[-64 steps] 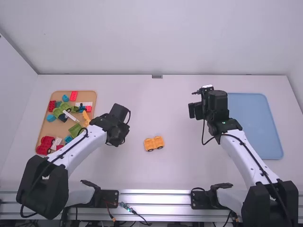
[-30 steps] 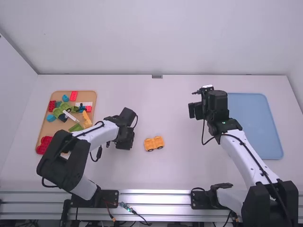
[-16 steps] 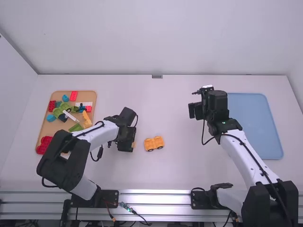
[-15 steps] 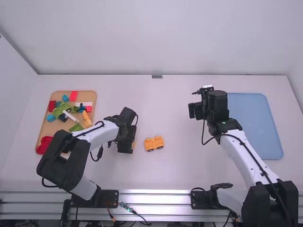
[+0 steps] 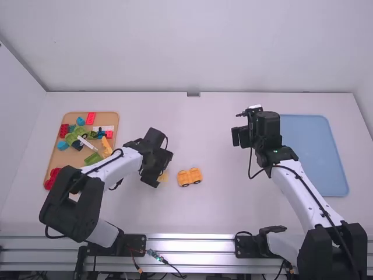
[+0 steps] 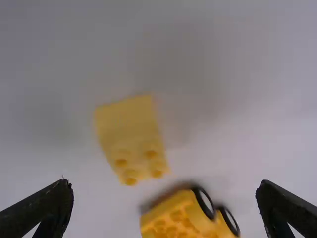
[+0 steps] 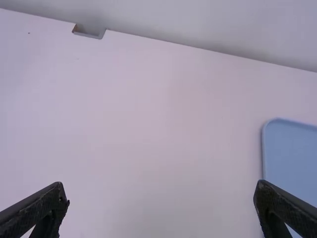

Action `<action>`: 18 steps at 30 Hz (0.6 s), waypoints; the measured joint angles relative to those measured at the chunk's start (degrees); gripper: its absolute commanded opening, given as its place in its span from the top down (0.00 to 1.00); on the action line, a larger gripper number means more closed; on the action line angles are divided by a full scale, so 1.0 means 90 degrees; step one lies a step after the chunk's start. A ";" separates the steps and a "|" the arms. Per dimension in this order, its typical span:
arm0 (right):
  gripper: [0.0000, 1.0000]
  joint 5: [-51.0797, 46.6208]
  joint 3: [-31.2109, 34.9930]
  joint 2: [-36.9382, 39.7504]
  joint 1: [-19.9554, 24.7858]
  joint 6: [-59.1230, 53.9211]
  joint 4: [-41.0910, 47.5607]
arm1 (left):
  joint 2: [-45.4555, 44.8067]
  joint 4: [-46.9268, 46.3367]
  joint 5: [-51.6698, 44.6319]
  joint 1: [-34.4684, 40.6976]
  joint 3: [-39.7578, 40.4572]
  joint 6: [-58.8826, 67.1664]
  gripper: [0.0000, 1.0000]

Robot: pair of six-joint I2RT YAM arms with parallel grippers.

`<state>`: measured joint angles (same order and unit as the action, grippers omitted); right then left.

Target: Assemble lego blocks to make yellow taxi

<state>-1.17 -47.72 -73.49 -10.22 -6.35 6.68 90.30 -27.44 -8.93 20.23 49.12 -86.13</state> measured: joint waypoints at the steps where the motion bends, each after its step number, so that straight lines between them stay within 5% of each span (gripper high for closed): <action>1: 0.01 0.0141 0.0000 0.0000 0.0000 -0.0073 0.0002 | -0.0124 0.0005 -0.0012 -0.0005 0.0126 0.0566 0.01; 10: 0.01 0.2251 0.0000 0.0000 0.0000 -0.1428 0.0542 | -0.0702 0.0015 -0.0359 -0.0002 0.1188 0.6122 0.01; 18: 0.01 0.4959 0.0000 0.0000 0.0000 -0.3954 0.1583 | -0.0714 0.0168 0.0775 -0.0002 0.1345 0.8964 0.01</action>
<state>43.46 -47.72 -73.49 -10.22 -41.93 20.93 83.88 -25.93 -1.96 20.21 61.23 -5.45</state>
